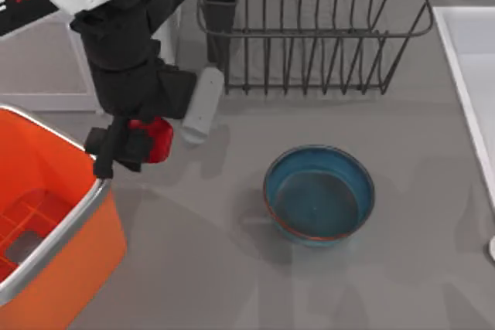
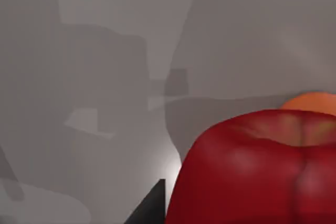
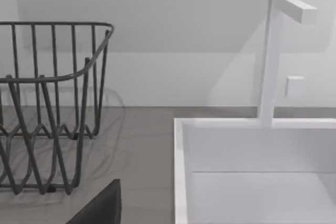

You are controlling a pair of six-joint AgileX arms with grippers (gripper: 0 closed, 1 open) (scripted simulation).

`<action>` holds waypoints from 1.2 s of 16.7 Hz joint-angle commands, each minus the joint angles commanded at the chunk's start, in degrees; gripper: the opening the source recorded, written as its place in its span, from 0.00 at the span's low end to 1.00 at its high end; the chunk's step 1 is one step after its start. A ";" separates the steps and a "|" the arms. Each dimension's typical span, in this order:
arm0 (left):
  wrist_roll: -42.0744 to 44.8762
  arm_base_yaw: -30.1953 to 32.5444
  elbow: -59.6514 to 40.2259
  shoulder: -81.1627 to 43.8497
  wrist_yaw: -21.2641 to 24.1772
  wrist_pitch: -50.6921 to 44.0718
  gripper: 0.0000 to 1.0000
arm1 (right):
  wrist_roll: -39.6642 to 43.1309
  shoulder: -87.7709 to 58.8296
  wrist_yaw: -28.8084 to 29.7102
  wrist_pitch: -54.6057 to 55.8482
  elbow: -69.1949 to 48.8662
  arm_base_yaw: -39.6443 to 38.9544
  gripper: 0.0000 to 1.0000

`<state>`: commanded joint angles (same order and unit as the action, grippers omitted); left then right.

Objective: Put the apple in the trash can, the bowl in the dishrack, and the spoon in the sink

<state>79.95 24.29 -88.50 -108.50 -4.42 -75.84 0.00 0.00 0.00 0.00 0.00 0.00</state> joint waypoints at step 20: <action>77.43 -4.52 -0.32 4.32 -12.78 -17.08 0.00 | 0.00 0.00 0.00 0.00 0.00 0.00 1.00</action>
<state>157.38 19.76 -88.81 -104.18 -17.20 -92.92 0.00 0.00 0.00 0.00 0.00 0.00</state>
